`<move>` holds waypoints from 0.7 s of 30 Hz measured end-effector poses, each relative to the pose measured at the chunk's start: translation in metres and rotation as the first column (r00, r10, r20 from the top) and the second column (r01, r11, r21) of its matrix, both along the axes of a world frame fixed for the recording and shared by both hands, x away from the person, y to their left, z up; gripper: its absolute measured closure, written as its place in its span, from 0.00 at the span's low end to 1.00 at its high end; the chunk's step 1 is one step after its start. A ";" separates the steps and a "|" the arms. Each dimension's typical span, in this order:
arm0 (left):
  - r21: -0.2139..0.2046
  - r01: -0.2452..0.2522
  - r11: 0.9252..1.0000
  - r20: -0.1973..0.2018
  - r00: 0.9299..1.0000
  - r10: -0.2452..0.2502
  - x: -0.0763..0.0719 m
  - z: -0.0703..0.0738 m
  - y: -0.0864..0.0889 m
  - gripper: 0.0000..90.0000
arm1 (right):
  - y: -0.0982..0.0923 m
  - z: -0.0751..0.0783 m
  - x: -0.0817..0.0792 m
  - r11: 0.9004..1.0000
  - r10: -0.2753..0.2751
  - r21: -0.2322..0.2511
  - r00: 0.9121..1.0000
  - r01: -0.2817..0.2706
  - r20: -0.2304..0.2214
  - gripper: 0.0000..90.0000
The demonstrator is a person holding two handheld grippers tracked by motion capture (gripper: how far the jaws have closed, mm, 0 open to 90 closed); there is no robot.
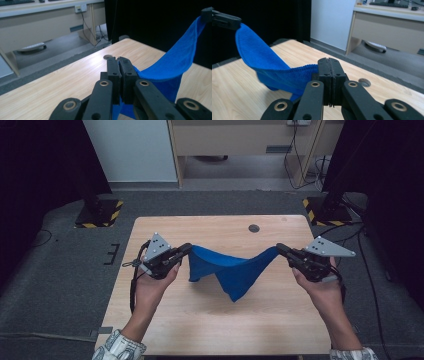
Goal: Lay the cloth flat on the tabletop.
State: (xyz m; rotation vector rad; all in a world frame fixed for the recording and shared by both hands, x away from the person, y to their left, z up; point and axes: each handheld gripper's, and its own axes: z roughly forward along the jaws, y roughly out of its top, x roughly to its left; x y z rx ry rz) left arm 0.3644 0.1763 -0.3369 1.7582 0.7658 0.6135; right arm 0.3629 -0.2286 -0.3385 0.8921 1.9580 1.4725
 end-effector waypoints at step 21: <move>0.005 -0.020 1.000 -0.040 0.999 0.020 0.031 -0.006 -0.012 0.97 | -0.001 -0.007 0.031 0.996 -0.046 -0.076 0.998 0.044 -0.036 0.99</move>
